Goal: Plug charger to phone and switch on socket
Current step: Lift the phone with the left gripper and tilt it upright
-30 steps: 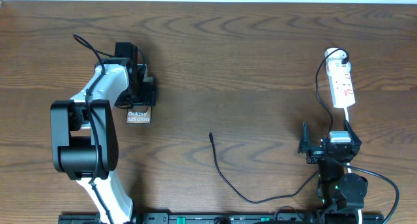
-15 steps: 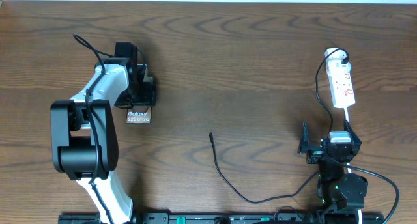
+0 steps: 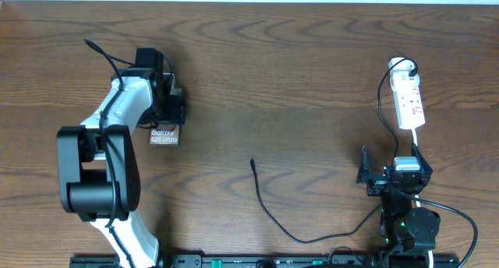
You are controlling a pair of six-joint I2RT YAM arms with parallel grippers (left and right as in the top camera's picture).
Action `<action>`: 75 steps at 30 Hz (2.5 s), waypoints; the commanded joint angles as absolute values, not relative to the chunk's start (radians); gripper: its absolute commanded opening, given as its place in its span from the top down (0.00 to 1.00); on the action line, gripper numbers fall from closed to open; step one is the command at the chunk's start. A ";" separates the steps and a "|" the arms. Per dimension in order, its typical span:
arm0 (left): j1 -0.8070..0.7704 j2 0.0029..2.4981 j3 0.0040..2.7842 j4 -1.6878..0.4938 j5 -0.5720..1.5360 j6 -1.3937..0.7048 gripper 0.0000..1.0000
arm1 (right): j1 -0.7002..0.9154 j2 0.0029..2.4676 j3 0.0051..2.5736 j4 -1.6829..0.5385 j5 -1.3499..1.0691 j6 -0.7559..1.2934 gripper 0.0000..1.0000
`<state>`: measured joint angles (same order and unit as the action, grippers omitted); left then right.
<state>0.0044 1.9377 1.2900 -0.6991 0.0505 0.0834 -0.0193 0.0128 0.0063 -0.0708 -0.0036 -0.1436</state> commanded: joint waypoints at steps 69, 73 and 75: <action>0.006 1.877 1.422 -0.139 1.303 -1.422 0.93 | -0.025 0.009 0.006 -0.076 0.001 -0.154 0.01; 0.006 1.877 1.422 -0.121 1.302 -1.428 0.93 | -0.025 0.009 0.006 -0.076 0.001 -0.154 0.01; 0.006 1.877 1.422 -0.121 1.302 -1.428 0.92 | -0.025 0.009 0.006 -0.076 0.001 -0.154 0.01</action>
